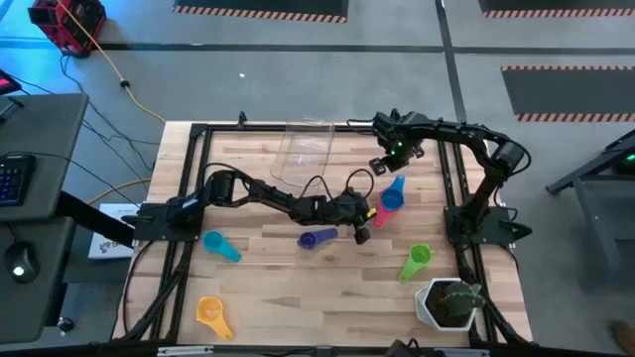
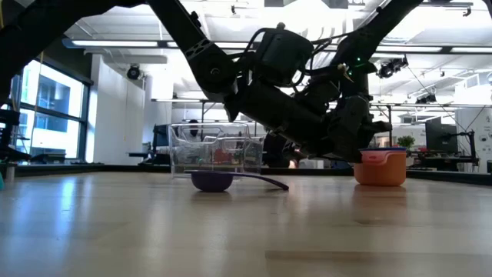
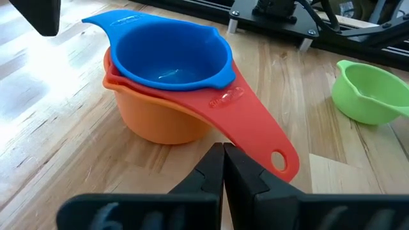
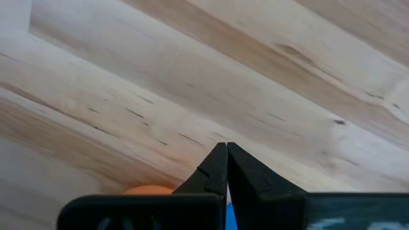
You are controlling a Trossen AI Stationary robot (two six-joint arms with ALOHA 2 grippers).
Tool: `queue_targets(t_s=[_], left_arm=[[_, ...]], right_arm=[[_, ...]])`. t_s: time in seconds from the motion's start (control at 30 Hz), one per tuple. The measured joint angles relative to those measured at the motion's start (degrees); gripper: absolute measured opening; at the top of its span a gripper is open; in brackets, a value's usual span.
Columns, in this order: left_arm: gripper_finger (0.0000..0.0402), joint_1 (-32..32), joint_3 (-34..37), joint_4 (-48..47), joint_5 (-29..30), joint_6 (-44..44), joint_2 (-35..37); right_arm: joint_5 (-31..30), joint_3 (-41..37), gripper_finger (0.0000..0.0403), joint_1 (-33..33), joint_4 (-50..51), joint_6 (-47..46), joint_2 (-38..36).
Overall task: Nest measuring cups in basket
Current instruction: Stack the blue measuring cup on top of the pink measuring cup
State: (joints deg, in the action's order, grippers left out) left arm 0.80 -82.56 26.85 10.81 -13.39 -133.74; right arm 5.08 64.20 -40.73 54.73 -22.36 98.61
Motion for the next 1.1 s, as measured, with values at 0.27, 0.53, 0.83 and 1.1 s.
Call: queue_targets(t_s=[0.27,0.53,0.83,1.1], left_arm=[[0.0000,0.0,0.0,0.0,0.0,0.0,0.0],[0.0000,0.0,0.0,0.0,0.0,0.0,0.0],[0.0000,0.1,0.0,0.0,0.0,-0.1,0.0],[0.0000,0.1,0.0,0.0,0.0,-0.1,0.0]], right_arm=[[-0.5,0.0,0.0000,0.0,6.9,3.1,0.0],[-0.2,0.0,0.0000,0.6,12.3,4.3,0.0],[0.8,0.0,0.0000,3.6,21.6,6.3,-0.4],[-1.9,0.0,0.0000,5.2,20.4,4.5,-7.2]])
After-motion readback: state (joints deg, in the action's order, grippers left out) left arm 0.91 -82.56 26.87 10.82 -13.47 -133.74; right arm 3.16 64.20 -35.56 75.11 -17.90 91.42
